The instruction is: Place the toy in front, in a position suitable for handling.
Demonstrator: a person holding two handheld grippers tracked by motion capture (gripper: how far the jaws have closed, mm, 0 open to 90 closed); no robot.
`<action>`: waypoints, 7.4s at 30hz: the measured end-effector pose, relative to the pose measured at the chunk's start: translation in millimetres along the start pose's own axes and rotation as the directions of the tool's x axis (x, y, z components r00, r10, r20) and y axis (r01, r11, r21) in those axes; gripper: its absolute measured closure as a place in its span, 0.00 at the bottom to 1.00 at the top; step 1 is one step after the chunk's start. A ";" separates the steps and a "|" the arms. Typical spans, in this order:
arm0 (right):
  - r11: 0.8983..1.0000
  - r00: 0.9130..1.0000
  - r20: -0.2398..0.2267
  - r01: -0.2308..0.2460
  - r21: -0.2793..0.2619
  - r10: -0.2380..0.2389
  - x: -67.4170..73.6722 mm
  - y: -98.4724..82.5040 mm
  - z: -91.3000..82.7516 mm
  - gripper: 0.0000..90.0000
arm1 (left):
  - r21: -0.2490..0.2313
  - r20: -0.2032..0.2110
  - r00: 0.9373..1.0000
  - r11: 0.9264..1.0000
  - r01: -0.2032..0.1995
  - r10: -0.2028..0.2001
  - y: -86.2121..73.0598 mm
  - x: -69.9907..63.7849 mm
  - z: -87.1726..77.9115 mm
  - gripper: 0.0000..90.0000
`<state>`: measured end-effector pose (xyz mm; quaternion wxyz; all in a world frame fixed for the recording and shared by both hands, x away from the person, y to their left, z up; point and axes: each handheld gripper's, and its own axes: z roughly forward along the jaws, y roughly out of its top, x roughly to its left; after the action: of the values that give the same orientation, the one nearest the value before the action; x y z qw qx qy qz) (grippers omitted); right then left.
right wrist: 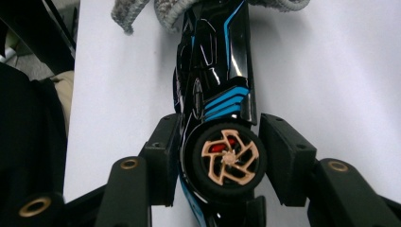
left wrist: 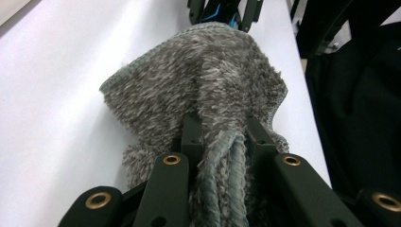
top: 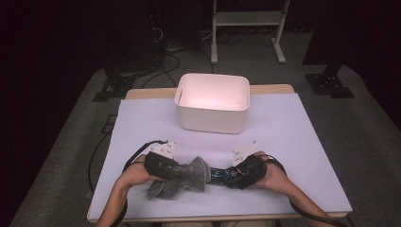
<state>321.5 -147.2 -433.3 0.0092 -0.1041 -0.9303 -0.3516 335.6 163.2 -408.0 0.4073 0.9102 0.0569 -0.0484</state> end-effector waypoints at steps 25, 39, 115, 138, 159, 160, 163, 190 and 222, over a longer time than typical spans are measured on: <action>0.976 0.996 -0.004 0.087 0.200 -0.088 5.6 52.4 28.6 0.59 | -0.030 0.026 1.000 1.000 -0.006 0.007 5.7 5.8 13.3 0.83; 0.993 0.997 0.011 0.075 0.095 -0.077 4.2 47.5 19.1 0.61 | -0.063 0.003 1.000 0.998 -0.002 0.002 4.3 9.3 3.0 0.83; 0.984 1.000 -0.006 0.011 -0.180 -0.012 2.5 25.9 -14.9 0.60 | -0.089 0.040 0.985 0.983 -0.162 0.166 97.0 1.3 -5.2 0.84; 0.984 1.000 -0.001 0.029 -0.177 -0.030 4.1 25.4 -33.1 0.62 | -0.080 0.036 0.986 0.984 -0.158 0.161 96.4 2.7 -10.5 0.84; 0.982 0.999 -0.033 0.016 -0.189 -0.023 1.3 34.4 -23.5 0.60 | 0.000 0.019 0.982 0.982 -0.188 0.188 107.9 -6.1 -4.8 0.84; 0.982 0.999 -0.034 0.014 -0.189 -0.021 1.6 33.1 -24.2 0.60 | 0.010 0.018 0.982 0.982 -0.189 0.189 107.6 -6.3 -4.5 0.84; 0.981 0.999 -0.030 0.007 -0.192 -0.013 1.2 30.3 -26.5 0.59 | 0.014 0.021 0.983 0.983 -0.183 0.183 105.4 -5.5 -2.7 0.84; 0.982 1.000 -0.014 0.011 -0.186 -0.014 5.0 28.4 -29.2 0.60 | -0.004 0.031 0.978 0.978 -0.207 0.207 118.7 -5.0 3.4 0.84; 0.979 1.000 0.002 0.017 -0.202 -0.017 6.8 24.2 -31.4 0.61 | -0.037 0.054 0.984 0.986 -0.166 0.167 99.6 -0.4 6.8 0.83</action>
<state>317.9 -148.8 -393.2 -0.0047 -0.0965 -0.8906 -0.4443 349.1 92.2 -339.2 0.4260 0.9034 -0.0301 -0.0390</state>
